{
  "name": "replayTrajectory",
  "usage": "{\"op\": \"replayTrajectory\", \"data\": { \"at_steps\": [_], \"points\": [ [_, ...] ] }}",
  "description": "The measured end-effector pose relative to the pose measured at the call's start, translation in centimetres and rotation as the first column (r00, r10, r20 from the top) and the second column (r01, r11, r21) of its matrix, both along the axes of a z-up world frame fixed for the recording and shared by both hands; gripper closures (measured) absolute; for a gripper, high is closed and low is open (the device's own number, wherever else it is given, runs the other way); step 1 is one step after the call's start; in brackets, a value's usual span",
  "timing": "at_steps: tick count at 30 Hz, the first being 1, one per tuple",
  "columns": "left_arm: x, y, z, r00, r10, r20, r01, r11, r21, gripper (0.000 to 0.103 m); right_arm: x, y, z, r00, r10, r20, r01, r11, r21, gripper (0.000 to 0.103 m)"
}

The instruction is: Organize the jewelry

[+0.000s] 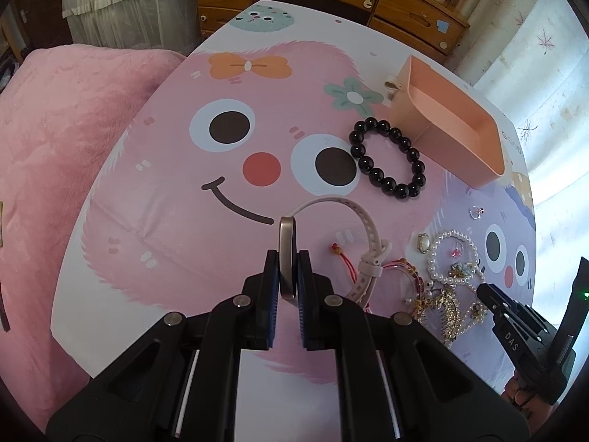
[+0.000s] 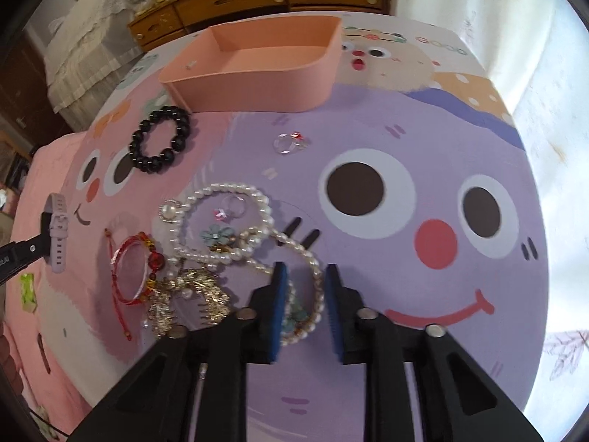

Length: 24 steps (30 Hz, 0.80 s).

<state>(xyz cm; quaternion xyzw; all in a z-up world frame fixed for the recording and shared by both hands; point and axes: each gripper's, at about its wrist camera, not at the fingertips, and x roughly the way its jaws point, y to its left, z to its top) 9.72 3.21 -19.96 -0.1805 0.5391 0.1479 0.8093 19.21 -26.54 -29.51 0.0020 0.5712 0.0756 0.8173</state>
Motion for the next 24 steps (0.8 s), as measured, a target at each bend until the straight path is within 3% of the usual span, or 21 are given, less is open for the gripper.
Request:
{"op": "replayTrajectory", "data": {
  "at_steps": [1, 7, 10, 17, 24],
  "points": [
    [0.0, -0.1, 0.1, 1.0, 0.003, 0.004, -0.003, 1.0, -0.001, 0.096, 0.2, 0.2, -0.1, 1.0, 0.008, -0.005, -0.008, 1.0, 0.002, 0.101],
    [-0.2, -0.3, 0.3, 1.0, 0.022, 0.015, -0.022, 1.0, -0.004, 0.096, 0.3, -0.6, 0.0, 1.0, 0.005, -0.007, -0.005, 0.999, 0.053, 0.102],
    [-0.3, -0.2, 0.4, 0.999, 0.024, 0.022, -0.024, 1.0, 0.004, 0.096, 0.0, -0.3, 0.3, 0.999, 0.024, 0.022, -0.024, 0.999, -0.033, 0.103],
    [-0.5, 0.1, 1.2, 0.999, 0.007, 0.048, -0.009, 1.0, 0.028, 0.096, -0.7, -1.0, 1.6, 0.998, 0.022, 0.055, -0.023, 1.0, 0.019, 0.103],
    [-0.8, 0.6, 1.9, 0.997, -0.007, 0.074, 0.004, 0.999, 0.032, 0.096, -0.1, -1.6, 1.0, 0.999, -0.031, 0.004, 0.031, 0.998, 0.047, 0.103]
  ]
}}
